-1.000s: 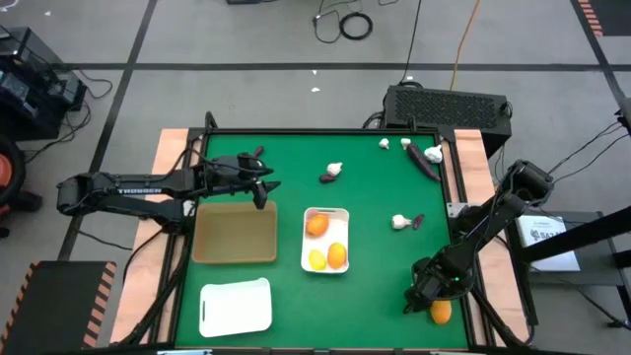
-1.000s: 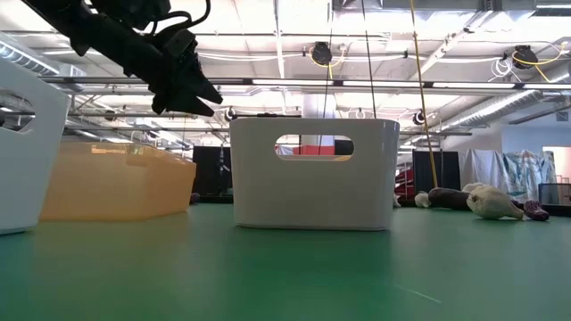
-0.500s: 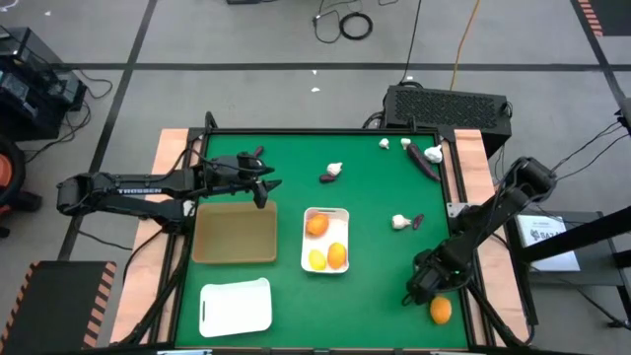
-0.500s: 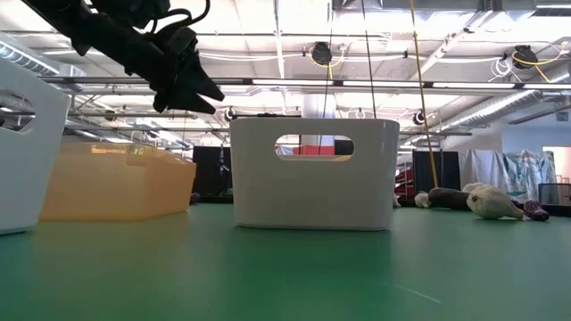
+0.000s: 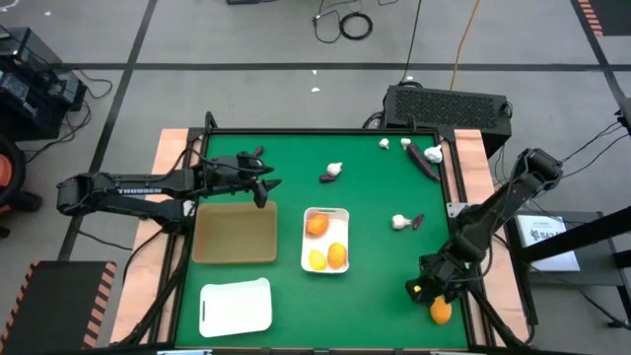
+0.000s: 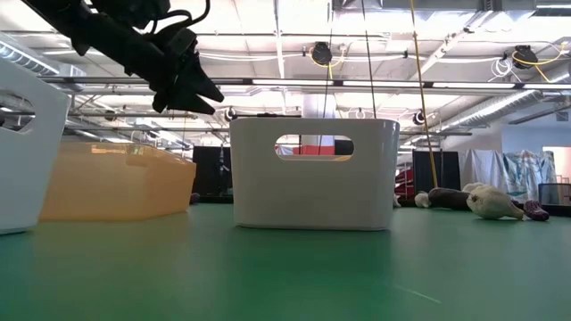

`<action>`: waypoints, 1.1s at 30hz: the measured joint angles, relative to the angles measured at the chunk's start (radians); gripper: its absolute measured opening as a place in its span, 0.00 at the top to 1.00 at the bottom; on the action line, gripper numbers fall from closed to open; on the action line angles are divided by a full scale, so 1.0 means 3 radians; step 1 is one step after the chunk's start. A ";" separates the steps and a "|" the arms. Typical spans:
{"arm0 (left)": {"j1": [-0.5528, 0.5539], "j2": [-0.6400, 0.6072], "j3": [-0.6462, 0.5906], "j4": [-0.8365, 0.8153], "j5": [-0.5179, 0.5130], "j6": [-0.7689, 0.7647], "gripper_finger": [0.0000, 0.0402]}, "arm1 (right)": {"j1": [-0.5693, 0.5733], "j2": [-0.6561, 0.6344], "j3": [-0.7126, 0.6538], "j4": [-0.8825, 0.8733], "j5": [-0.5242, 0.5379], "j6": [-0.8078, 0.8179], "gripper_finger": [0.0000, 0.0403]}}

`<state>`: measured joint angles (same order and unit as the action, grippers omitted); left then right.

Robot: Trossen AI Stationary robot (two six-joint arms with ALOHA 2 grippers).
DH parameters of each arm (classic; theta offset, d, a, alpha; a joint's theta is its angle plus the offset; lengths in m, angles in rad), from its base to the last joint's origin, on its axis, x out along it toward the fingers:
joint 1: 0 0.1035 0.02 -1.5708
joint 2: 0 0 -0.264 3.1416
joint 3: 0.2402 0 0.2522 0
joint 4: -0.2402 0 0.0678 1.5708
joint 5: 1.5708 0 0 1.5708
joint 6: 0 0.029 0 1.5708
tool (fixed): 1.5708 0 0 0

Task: Sort produce into baskets
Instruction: Put the yellow lemon into the top white bin

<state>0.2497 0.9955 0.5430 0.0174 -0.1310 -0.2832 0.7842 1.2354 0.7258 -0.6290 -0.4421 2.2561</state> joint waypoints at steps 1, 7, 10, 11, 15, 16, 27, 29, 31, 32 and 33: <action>-0.0001 0.0000 0.0000 0.0001 0.0000 0.0001 0.39 | 0.0027 0.0019 0.0000 -0.0003 0.0004 -0.0001 0.36; -0.0001 0.0000 0.0000 0.0000 -0.0011 0.0004 0.39 | 0.0124 0.0164 0.0000 -0.0056 0.0006 0.0033 0.34; -0.0001 0.0007 0.0000 0.0001 -0.0053 0.0010 0.39 | 0.0127 0.0229 0.0000 -0.0035 -0.0009 0.0033 0.34; -0.0001 0.0019 0.0000 0.0004 -0.0072 0.0016 0.39 | 0.0128 0.0241 0.0000 -0.0034 -0.0009 0.0031 0.34; 0.0000 0.0090 0.0000 0.0002 -0.0092 0.0013 0.39 | 0.0129 0.0254 0.0000 -0.0008 -0.0025 0.0093 0.34; -0.0001 0.0114 0.0000 0.0002 -0.0090 0.0010 0.39 | 0.0134 0.0254 0.0000 0.0016 -0.0053 0.0135 0.34; -0.0001 0.0292 0.0000 0.0035 -0.0058 -0.0159 0.39 | 0.0273 0.0318 0.0000 0.0016 -0.0173 0.0270 0.34; -0.0001 0.0294 0.0000 0.0054 -0.0057 -0.0170 0.39 | 0.0274 0.0382 0.0000 0.0060 -0.0108 0.0247 0.34; -0.0001 0.0294 0.0000 0.0094 -0.0056 -0.0172 0.39 | 0.0274 0.0470 0.0000 0.0159 -0.0009 0.0211 0.34; -0.0001 0.0294 0.0000 0.0113 -0.0056 -0.0172 0.39 | 0.0274 0.0524 0.0000 0.0182 0.0006 0.0192 0.34; -0.0001 0.0294 0.0000 0.0122 -0.0053 -0.0172 0.39 | 0.0274 0.0579 0.0000 0.0188 0.0005 0.0166 0.34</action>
<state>0.2493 1.0836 0.5430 0.0538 -0.1471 -0.3347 0.8663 1.4091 0.7258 -0.5724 -0.4406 2.3059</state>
